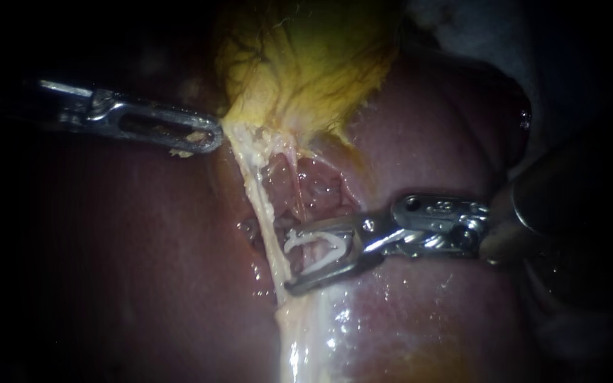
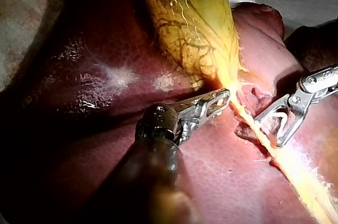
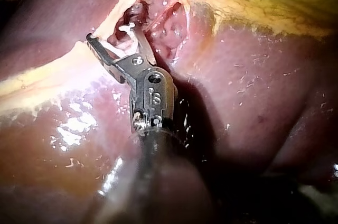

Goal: Clipping first clip left tube

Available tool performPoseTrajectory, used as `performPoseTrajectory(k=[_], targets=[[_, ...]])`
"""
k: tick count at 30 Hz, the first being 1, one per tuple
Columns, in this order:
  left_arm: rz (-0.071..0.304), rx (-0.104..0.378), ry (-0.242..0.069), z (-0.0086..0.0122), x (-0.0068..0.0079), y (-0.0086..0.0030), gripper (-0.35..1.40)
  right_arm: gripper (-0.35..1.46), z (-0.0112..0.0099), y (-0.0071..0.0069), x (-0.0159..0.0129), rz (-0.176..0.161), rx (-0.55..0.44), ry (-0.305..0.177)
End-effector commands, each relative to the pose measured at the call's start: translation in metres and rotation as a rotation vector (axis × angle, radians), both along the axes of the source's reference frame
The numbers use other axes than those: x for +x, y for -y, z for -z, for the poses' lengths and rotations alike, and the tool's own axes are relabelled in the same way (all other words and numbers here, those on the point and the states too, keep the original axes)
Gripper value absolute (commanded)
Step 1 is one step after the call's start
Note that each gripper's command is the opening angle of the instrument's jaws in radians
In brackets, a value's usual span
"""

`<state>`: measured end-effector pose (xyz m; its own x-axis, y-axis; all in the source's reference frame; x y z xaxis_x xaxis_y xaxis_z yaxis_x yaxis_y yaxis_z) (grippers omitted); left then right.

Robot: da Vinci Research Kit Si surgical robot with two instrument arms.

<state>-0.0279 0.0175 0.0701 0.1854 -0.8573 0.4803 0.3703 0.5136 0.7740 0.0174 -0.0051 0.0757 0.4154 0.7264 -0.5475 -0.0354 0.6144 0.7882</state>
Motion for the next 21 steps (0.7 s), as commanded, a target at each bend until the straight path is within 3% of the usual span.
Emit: performPoseTrajectory(k=[1,12,16,21], targets=[[0.000,0.000,0.000,0.0000,0.0000,0.0000,-0.35,0.56,-0.0001,0.0001,0.0002,0.002,0.000,-0.001],[0.000,0.000,0.000,0.0000,0.0000,0.0000,-0.35,0.57,-0.0004,0.0004,0.0024,0.042,0.009,-0.025],[0.000,0.000,0.000,0.0000,0.0000,0.0000,-0.35,0.57,-0.0001,0.0007,0.0029,0.052,0.038,-0.084],[0.000,0.000,0.000,0.0000,0.0000,0.0000,-0.35,0.55,0.0003,0.0011,0.0033,0.101,0.085,-0.178]])
